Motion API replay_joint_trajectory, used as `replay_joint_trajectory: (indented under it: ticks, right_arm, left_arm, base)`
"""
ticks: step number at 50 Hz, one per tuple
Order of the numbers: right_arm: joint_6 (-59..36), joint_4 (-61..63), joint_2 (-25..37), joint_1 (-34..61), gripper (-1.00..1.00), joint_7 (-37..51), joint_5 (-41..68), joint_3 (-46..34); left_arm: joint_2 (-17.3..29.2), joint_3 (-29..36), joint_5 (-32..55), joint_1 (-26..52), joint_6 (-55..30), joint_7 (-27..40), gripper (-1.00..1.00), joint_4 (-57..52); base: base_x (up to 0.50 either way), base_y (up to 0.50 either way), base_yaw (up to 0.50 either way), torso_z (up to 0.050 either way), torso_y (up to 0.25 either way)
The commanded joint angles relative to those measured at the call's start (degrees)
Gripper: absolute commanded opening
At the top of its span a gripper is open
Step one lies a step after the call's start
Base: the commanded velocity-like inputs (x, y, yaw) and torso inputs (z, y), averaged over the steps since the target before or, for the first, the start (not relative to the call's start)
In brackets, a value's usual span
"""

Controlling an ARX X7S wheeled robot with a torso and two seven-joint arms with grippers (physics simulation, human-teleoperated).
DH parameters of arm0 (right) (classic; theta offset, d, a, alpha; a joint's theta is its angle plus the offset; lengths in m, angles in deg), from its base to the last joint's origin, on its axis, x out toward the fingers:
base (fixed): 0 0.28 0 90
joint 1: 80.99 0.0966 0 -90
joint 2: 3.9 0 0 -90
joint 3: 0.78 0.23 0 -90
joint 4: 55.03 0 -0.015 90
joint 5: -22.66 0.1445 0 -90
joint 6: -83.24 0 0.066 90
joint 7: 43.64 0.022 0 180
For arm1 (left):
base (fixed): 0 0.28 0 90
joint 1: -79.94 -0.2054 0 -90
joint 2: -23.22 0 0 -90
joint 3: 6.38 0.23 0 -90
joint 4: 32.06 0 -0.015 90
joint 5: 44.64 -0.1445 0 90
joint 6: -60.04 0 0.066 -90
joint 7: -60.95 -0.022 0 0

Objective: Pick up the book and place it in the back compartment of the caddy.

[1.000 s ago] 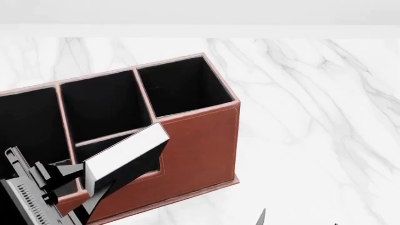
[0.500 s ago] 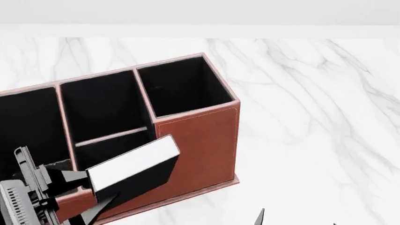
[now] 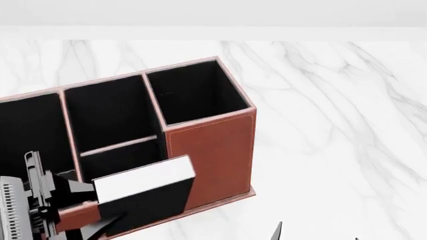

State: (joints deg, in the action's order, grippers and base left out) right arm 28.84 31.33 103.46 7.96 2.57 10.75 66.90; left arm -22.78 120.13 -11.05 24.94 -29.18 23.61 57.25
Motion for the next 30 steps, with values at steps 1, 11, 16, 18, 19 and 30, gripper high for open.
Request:
replay_joint_trajectory:
  ticks: [1, 11, 16, 18, 19, 30]
  right_arm:
    - [0.1, -0.4, 0.1, 0.2, 1.00, 0.1, 0.3, -0.2]
    - [-0.1, -0.5, 0.2, 0.4, 1.00, 0.2, 0.2, -0.4]
    - [0.0, -0.9, 0.1, 0.6, 1.00, 0.3, 0.2, -0.6]
    - [0.0, -1.0, 0.1, 0.7, 1.00, 0.2, 0.3, -0.7]
    - [-0.1, -0.9, 0.1, 0.6, 1.00, 0.3, 0.2, -0.6]
    - [-0.2, -0.6, 0.3, 0.6, 1.00, 0.4, 0.2, -0.8]
  left_arm:
    - [0.4, -1.5, 5.1, 3.5, -2.4, -2.6, -1.00, 0.8]
    - [0.8, -2.4, 4.5, 5.6, -2.5, -2.4, -1.00, 2.0]
    - [1.0, -2.6, 3.9, 5.9, -2.3, -1.9, -1.00, 2.0]
    - [1.0, -2.8, 3.7, 6.3, -1.9, -2.0, -1.00, 2.3]
    - [0.8, -2.8, 3.6, 6.5, -1.9, -2.0, -1.00, 2.5]
    - [-1.8, -1.9, 0.5, 9.8, -0.3, -4.3, -1.00, 8.4]
  base:
    - [0.00, 0.00, 0.00, 0.000, 0.000]
    - [0.00, 0.00, 0.00, 0.000, 0.001]
    - [0.00, 0.00, 0.00, 0.002, 0.002]
    - [0.00, 0.00, 0.00, 0.000, 0.000]
    - [0.00, 0.00, 0.00, 0.000, 0.000]
    - [0.00, 0.00, 0.00, 0.000, 0.002]
